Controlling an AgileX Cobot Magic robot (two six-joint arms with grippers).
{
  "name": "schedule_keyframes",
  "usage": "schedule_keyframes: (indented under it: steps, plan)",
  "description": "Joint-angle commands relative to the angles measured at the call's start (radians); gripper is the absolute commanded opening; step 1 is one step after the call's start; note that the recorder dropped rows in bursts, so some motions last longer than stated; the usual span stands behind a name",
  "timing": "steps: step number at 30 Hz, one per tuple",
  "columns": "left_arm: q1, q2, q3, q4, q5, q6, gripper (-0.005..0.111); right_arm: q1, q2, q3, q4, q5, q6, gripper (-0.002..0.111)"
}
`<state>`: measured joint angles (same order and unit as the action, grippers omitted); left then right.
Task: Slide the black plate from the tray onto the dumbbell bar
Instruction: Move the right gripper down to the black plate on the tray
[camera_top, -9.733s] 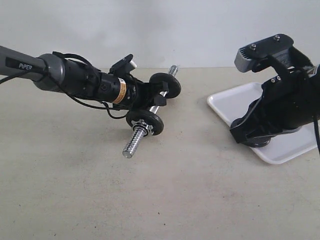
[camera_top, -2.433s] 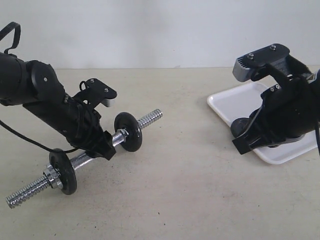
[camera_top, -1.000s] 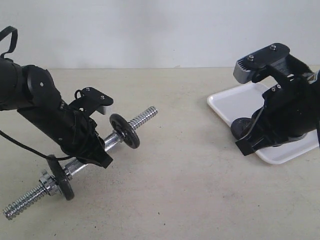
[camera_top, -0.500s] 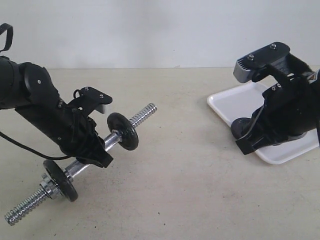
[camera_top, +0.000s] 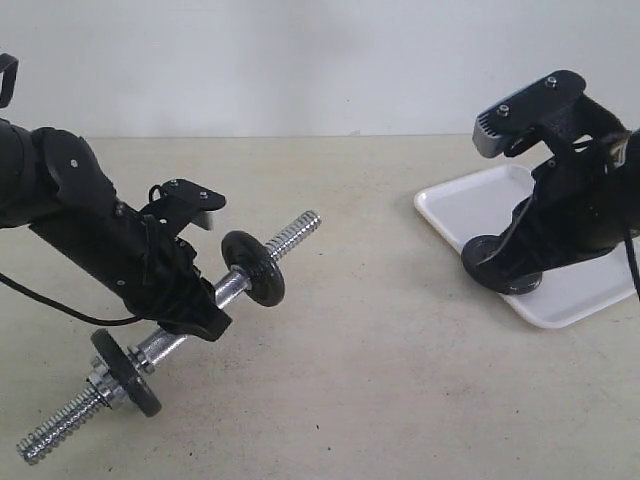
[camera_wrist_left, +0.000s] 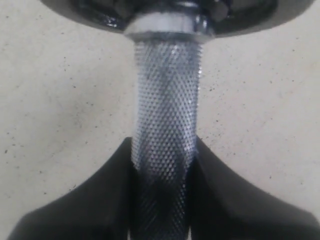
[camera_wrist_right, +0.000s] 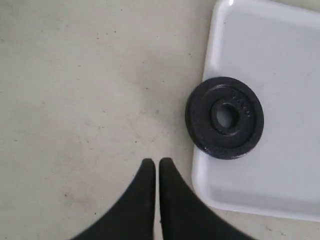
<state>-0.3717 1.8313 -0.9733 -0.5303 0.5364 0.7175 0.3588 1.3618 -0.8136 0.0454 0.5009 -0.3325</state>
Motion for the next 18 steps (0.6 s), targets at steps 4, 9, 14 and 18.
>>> schedule_keyframes:
  steps: [4,9,14,18]
  plan:
    - [-0.002,-0.131,-0.026,-0.086,-0.04,0.009,0.004,0.001,0.045,-0.018,-0.198,0.018,0.134,0.0]
    - [-0.002,-0.133,-0.026,-0.086,-0.046,0.009,0.004,0.177,0.045,-0.018,-0.506,0.091,0.246,0.0]
    - [-0.002,-0.133,-0.026,-0.086,-0.046,0.009,0.004,0.351,0.045,-0.018,-1.029,0.275,0.731,0.0]
    - [-0.002,-0.133,-0.026,-0.086,-0.046,0.009,0.004,0.453,0.045,0.004,-1.215,0.377,0.904,0.0]
